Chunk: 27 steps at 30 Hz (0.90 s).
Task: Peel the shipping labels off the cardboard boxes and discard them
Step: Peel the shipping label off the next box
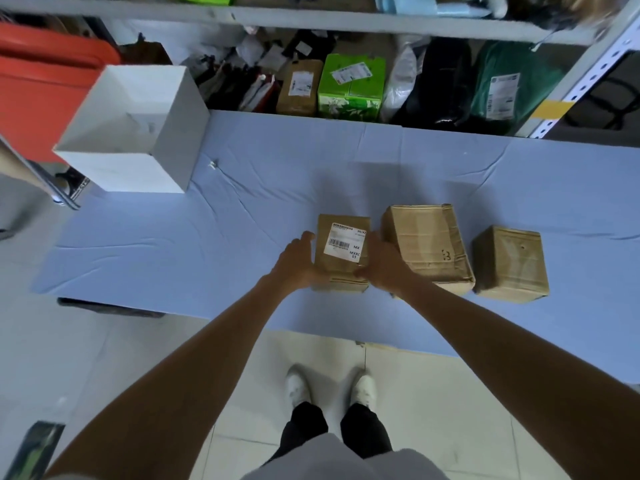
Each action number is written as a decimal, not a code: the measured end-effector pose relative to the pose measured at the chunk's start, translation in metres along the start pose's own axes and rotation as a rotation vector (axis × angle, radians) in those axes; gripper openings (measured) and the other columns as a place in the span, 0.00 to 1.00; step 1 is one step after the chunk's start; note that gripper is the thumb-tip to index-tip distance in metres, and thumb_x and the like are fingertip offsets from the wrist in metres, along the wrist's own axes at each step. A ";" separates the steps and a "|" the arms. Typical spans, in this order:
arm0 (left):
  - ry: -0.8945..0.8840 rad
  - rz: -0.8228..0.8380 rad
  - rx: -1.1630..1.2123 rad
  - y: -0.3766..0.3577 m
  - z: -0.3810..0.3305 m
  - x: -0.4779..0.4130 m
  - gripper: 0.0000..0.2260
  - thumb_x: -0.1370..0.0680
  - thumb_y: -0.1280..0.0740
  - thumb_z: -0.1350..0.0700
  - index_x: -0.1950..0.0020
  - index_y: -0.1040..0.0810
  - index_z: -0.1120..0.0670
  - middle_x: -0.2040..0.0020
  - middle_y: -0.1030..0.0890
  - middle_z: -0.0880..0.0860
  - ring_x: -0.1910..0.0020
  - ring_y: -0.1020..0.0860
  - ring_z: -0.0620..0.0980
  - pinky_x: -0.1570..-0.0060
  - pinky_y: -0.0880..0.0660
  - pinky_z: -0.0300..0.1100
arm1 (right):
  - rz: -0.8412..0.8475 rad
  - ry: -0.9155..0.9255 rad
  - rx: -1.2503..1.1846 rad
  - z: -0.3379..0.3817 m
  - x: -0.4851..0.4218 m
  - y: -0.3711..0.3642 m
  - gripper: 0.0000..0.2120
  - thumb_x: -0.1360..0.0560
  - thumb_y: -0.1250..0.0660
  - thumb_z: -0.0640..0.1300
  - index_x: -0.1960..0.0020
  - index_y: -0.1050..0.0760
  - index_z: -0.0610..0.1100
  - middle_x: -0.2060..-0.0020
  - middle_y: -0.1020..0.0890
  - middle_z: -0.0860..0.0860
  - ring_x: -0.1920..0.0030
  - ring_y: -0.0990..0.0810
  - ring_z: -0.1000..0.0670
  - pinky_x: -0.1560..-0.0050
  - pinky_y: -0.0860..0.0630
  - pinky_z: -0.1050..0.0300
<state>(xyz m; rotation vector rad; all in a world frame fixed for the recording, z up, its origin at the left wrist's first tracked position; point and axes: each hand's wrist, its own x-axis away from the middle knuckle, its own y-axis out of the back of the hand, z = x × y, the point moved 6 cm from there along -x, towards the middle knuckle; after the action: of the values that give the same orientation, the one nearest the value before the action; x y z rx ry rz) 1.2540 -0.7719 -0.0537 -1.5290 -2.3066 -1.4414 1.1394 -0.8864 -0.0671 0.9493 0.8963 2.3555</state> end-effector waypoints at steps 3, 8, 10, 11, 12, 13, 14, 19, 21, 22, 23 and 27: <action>-0.051 0.048 0.154 -0.006 0.002 0.002 0.41 0.36 0.21 0.53 0.29 0.39 0.54 0.38 0.25 0.58 0.44 0.23 0.56 0.47 0.23 0.49 | -0.016 -0.004 -0.025 -0.001 0.002 -0.005 0.42 0.33 0.25 0.38 0.27 0.47 0.41 0.41 0.23 0.42 0.43 0.22 0.40 0.48 0.20 0.48; -0.048 -0.001 0.261 -0.008 0.005 0.003 0.39 0.38 0.22 0.54 0.30 0.36 0.52 0.44 0.23 0.55 0.50 0.20 0.55 0.55 0.19 0.50 | -0.098 -0.027 -0.097 -0.006 0.003 -0.006 0.39 0.35 0.25 0.33 0.30 0.41 0.44 0.41 0.23 0.44 0.42 0.22 0.41 0.55 0.23 0.56; -0.048 -0.018 0.284 -0.009 0.008 0.003 0.37 0.36 0.23 0.57 0.31 0.36 0.51 0.47 0.24 0.53 0.51 0.20 0.54 0.60 0.20 0.46 | -0.131 -0.044 -0.106 -0.006 0.005 -0.007 0.39 0.36 0.24 0.32 0.32 0.39 0.43 0.43 0.22 0.44 0.43 0.22 0.41 0.52 0.21 0.51; -0.055 -0.027 0.297 -0.010 0.009 0.003 0.37 0.37 0.23 0.57 0.31 0.36 0.51 0.48 0.23 0.52 0.52 0.20 0.54 0.61 0.20 0.45 | -0.142 -0.044 -0.103 -0.005 0.006 -0.007 0.39 0.37 0.23 0.33 0.33 0.39 0.43 0.43 0.22 0.44 0.43 0.22 0.40 0.51 0.20 0.49; -0.060 -0.035 0.306 -0.010 0.011 0.004 0.38 0.37 0.23 0.56 0.31 0.35 0.51 0.47 0.23 0.52 0.53 0.19 0.53 0.61 0.20 0.45 | -0.147 -0.040 -0.106 -0.005 0.007 -0.007 0.39 0.38 0.22 0.33 0.34 0.39 0.43 0.44 0.22 0.44 0.43 0.22 0.40 0.50 0.20 0.47; -0.066 -0.045 0.314 -0.010 0.012 0.004 0.37 0.37 0.23 0.57 0.31 0.35 0.51 0.47 0.22 0.53 0.53 0.19 0.53 0.60 0.20 0.45 | -0.149 -0.036 -0.119 -0.004 0.009 -0.007 0.40 0.40 0.21 0.33 0.34 0.38 0.43 0.44 0.22 0.44 0.43 0.22 0.40 0.49 0.20 0.46; -0.067 -0.050 0.318 -0.010 0.012 0.005 0.37 0.36 0.23 0.58 0.31 0.35 0.50 0.46 0.22 0.53 0.53 0.20 0.53 0.59 0.19 0.46 | -0.151 -0.033 -0.138 -0.003 0.010 -0.007 0.41 0.41 0.21 0.33 0.34 0.37 0.43 0.44 0.21 0.44 0.43 0.22 0.41 0.49 0.20 0.46; -0.083 -0.056 0.352 -0.006 0.011 0.006 0.39 0.40 0.23 0.52 0.32 0.36 0.51 0.45 0.22 0.53 0.50 0.20 0.53 0.54 0.19 0.51 | -0.202 0.000 -0.198 0.003 0.013 -0.002 0.41 0.42 0.21 0.33 0.34 0.36 0.44 0.46 0.21 0.46 0.48 0.21 0.43 0.54 0.18 0.47; -0.072 -0.044 0.341 -0.004 0.010 0.004 0.41 0.43 0.26 0.50 0.32 0.36 0.51 0.46 0.22 0.53 0.50 0.20 0.53 0.53 0.19 0.52 | -0.202 0.017 -0.206 0.005 0.011 -0.001 0.42 0.41 0.21 0.32 0.33 0.36 0.44 0.45 0.21 0.47 0.47 0.21 0.44 0.53 0.19 0.51; -0.064 -0.034 0.329 -0.004 0.010 0.003 0.41 0.44 0.27 0.50 0.32 0.36 0.51 0.45 0.22 0.53 0.50 0.20 0.53 0.52 0.19 0.52 | -0.190 0.020 -0.205 0.006 0.009 -0.001 0.42 0.41 0.21 0.32 0.32 0.36 0.44 0.44 0.21 0.46 0.46 0.21 0.43 0.53 0.20 0.53; -0.056 -0.027 0.322 -0.004 0.011 0.003 0.41 0.44 0.27 0.50 0.32 0.36 0.51 0.45 0.22 0.53 0.50 0.20 0.54 0.52 0.19 0.53 | -0.176 0.021 -0.205 0.006 0.009 -0.001 0.42 0.40 0.21 0.33 0.31 0.36 0.44 0.43 0.21 0.46 0.44 0.21 0.43 0.52 0.21 0.54; -0.058 -0.054 0.368 -0.003 0.019 0.002 0.40 0.43 0.24 0.51 0.33 0.35 0.52 0.45 0.22 0.54 0.51 0.20 0.53 0.53 0.19 0.54 | -0.158 0.086 -0.176 0.011 0.006 -0.004 0.37 0.32 0.25 0.37 0.29 0.39 0.47 0.42 0.21 0.47 0.41 0.22 0.44 0.50 0.20 0.52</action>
<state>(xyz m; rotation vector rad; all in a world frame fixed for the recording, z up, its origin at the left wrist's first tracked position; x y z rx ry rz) 1.2589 -0.7572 -0.0661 -1.4257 -2.4852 -0.9188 1.1437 -0.8757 -0.0613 0.6865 0.7519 2.3091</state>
